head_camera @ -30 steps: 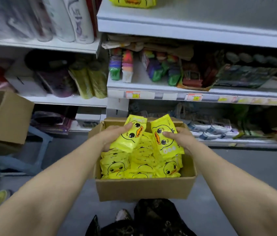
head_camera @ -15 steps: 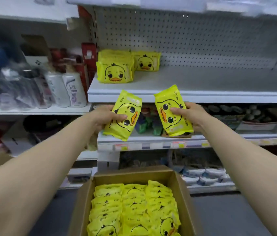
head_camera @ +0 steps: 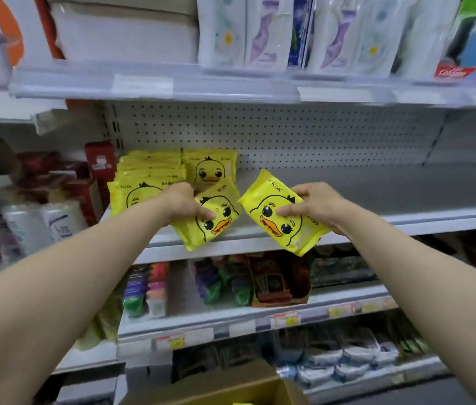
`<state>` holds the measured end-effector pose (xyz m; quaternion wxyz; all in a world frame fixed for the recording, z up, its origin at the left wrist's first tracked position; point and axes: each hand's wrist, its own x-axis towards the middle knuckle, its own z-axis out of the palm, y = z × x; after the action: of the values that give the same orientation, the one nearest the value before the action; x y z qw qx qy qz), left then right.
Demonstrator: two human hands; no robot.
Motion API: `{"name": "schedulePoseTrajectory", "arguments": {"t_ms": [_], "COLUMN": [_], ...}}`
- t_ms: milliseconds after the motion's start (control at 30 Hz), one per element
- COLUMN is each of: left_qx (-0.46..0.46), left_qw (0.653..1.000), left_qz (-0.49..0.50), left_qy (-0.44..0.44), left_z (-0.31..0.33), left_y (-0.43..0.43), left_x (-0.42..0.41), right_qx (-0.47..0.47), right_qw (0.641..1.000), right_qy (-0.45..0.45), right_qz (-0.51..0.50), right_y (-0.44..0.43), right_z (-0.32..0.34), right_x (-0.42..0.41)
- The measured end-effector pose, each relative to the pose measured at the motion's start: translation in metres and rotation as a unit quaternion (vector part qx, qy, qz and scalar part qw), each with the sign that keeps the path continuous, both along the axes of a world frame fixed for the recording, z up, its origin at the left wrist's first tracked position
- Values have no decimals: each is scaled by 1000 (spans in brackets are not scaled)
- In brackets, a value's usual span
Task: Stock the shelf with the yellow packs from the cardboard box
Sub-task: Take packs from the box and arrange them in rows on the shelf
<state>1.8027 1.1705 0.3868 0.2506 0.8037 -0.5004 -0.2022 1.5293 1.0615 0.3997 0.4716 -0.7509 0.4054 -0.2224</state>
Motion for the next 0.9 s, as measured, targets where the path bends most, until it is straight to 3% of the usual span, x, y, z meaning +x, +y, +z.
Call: {"name": "schedulePoseTrajectory", "arguments": {"t_ms": [200,333,533,900], "left_qx": [35,30,42,27], "left_qw": [986,975,933,921], "left_qz": [-80,-112,-90,-55], "left_qy": [-143,-190,-346,-385], "left_z": [13,11,12,6], "left_y": [-69,-100,-144,-186], "left_x": [-4,11,50,99], "right_qx": [-161,-217,-216,-213], "right_qw": [973,950,952,959], "right_qy": [164,218,202,152], "right_qz": [27,53,81,108], "right_y": [-60,-91,-131,-169], "right_z": [8,7,3,-5], "right_x": [7,21,40,72]}}
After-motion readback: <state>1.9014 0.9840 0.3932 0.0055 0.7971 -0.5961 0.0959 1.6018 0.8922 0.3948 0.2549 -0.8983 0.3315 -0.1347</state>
